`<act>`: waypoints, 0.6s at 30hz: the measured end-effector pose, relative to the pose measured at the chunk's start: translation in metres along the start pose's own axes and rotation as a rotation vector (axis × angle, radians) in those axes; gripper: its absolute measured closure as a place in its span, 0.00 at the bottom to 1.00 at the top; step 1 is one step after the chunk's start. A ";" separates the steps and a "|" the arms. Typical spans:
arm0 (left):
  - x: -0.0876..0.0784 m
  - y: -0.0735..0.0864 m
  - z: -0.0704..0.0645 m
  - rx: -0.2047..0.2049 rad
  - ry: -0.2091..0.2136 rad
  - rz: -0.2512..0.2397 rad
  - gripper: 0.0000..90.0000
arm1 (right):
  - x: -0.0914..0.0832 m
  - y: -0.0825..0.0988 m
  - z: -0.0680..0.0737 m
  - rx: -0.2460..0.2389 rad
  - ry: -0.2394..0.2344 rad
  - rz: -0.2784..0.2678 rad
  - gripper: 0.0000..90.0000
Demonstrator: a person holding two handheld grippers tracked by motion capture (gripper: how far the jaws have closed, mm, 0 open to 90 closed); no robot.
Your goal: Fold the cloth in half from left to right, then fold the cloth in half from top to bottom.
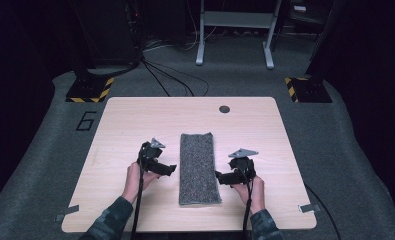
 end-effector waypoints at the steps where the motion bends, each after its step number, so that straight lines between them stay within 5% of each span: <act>1: 0.002 -0.005 0.004 -0.005 0.001 -0.001 0.04 | 0.002 -0.004 -0.004 -0.005 0.005 0.002 0.09; 6: 0.012 -0.027 0.019 -0.032 0.000 -0.016 0.09 | 0.017 -0.031 -0.016 0.016 -0.047 0.024 0.09; 12: 0.030 -0.052 0.026 -0.052 0.011 -0.009 0.08 | 0.036 -0.059 -0.028 0.018 -0.054 0.059 0.12; 18: 0.049 -0.069 0.029 -0.063 0.020 0.041 0.08 | 0.055 -0.085 -0.031 -0.006 -0.059 0.091 0.14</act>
Point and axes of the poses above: each handheld gripper's, and its own axes: x roughly forward along the jaws, y roughly out of its underside, z roughly to its left, the point moved 9 cm from there along x, roughly forward along the jaws, and after that the axes turned 10 degrees about z, right-handed, at the moved point
